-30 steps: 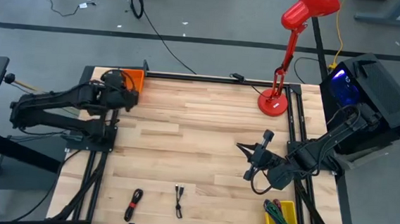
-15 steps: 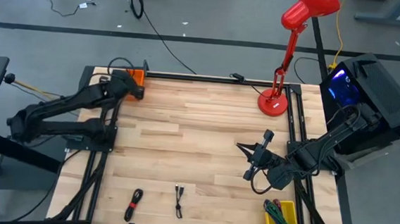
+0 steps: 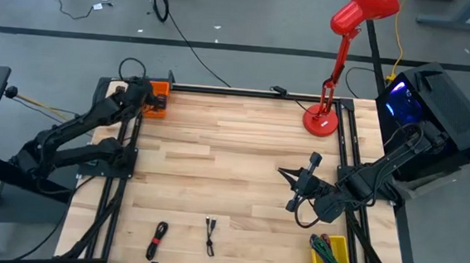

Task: Pick & Place USB Port
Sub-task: Put the top black charger cable into the orange bin

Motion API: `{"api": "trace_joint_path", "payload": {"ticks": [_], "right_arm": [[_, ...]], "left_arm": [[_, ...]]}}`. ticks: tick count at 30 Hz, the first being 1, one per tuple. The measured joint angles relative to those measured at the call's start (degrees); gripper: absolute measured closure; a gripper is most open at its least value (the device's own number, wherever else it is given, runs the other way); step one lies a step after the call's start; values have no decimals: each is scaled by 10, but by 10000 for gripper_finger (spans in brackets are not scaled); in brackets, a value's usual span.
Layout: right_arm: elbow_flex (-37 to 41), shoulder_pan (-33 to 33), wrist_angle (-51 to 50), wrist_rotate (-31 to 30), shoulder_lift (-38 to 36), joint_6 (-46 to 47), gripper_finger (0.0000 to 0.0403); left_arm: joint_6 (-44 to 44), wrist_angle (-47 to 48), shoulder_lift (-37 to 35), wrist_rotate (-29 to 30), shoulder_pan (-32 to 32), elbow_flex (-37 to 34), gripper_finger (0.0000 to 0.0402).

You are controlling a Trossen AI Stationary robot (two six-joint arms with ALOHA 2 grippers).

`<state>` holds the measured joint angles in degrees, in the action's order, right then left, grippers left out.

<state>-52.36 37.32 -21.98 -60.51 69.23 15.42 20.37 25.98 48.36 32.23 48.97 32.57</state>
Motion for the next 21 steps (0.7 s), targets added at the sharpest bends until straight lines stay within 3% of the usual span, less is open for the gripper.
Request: {"api": "trace_joint_path", "payload": {"ticks": [21], "right_arm": [[0, 0, 0, 0, 0, 5, 387]], "left_arm": [[-5, -27, 16, 21, 17, -12, 391]]}}
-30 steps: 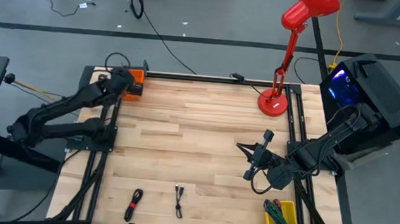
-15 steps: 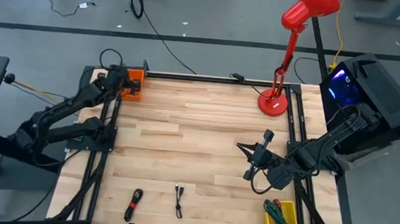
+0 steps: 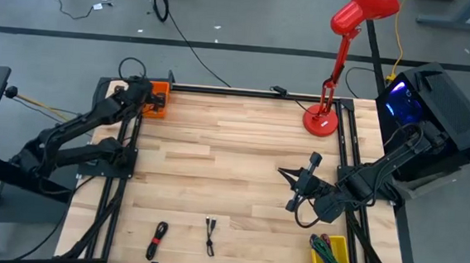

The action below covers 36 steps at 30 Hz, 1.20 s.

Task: Pick & Place USB Port
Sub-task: Put the top black charger cable into the orange bin, then put the left black charger cable into the orange bin

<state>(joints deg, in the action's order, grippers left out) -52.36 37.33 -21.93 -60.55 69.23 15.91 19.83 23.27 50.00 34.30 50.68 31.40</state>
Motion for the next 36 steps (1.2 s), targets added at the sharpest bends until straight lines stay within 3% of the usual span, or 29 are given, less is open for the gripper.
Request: {"api": "trace_joint_path", "payload": {"ticks": [27, 32, 36], "right_arm": [[0, 0, 0, 2, 0, 1, 387], [0, 0, 0, 2, 0, 1, 387], [0, 0, 0, 1, 0, 1, 387]], "left_arm": [[38, 2, 25, 0, 5, 0, 317], [62, 16, 23, -44, 5, 12, 305], [68, 43, 2, -117, -1, 28, 303]]}}
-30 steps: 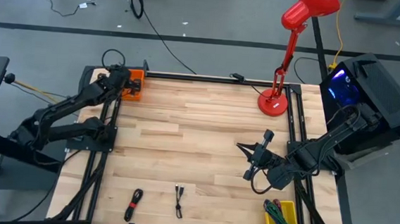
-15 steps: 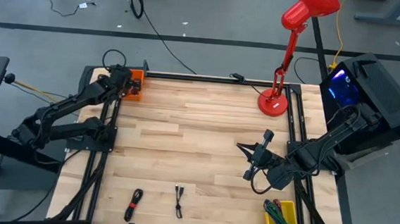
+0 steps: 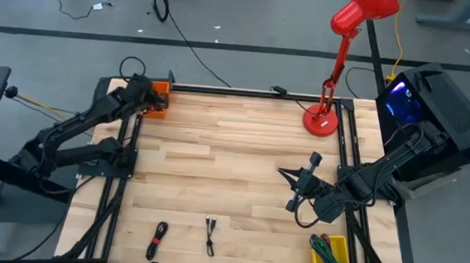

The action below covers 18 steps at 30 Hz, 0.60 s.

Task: Pick & Place USB Port
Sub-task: Put the left black charger cable into the orange bin

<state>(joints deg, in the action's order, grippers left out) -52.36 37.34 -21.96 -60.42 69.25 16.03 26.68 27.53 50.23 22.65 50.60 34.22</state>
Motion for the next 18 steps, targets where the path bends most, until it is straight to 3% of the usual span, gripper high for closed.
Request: {"api": "trace_joint_path", "payload": {"ticks": [3, 7, 13, 18], "right_arm": [[0, 0, -1, 0, 0, 0, 387], [0, 0, -5, 0, 0, 0, 387], [0, 0, -5, 11, 0, 0, 387], [0, 0, -5, 14, 0, 0, 387]], "left_arm": [[-31, 15, -32, -112, -21, 3, 303], [-3, 55, -86, -251, -84, 3, 303], [94, 188, -164, -237, -254, 3, 303], [237, 185, -199, -177, -438, 0, 303]]}}
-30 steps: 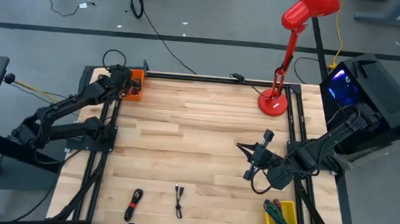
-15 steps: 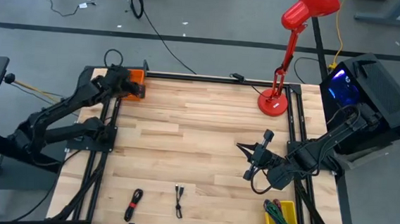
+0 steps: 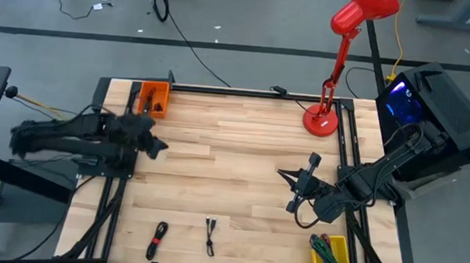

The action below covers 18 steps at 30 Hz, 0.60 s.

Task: Pick & Place USB Port
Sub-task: Put the left black charger cable into the orange bin

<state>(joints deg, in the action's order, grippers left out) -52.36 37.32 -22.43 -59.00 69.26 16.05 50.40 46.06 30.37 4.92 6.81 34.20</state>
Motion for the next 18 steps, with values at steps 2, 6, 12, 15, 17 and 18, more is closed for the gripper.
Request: {"api": "trace_joint_path", "payload": {"ticks": [2, 6, 12, 15, 17, 18], "right_arm": [[0, 0, 0, 0, 0, 0, 387], [0, 0, 0, 0, 0, 0, 387], [0, 0, 0, 0, 0, -2, 387], [0, 0, 0, 0, 0, -5, 387], [0, 0, 0, 0, 0, -5, 387], [0, 0, 0, 0, 0, -6, 387]], "left_arm": [[48, -14, 6, 42, -76, 0, 303], [123, -51, 56, 129, -215, 0, 303], [209, -122, 176, 186, -357, 0, 303], [259, -164, 236, 195, -402, 0, 303], [287, -202, 276, 195, -428, 0, 303], [302, -219, 294, 195, -440, 0, 303]]}}
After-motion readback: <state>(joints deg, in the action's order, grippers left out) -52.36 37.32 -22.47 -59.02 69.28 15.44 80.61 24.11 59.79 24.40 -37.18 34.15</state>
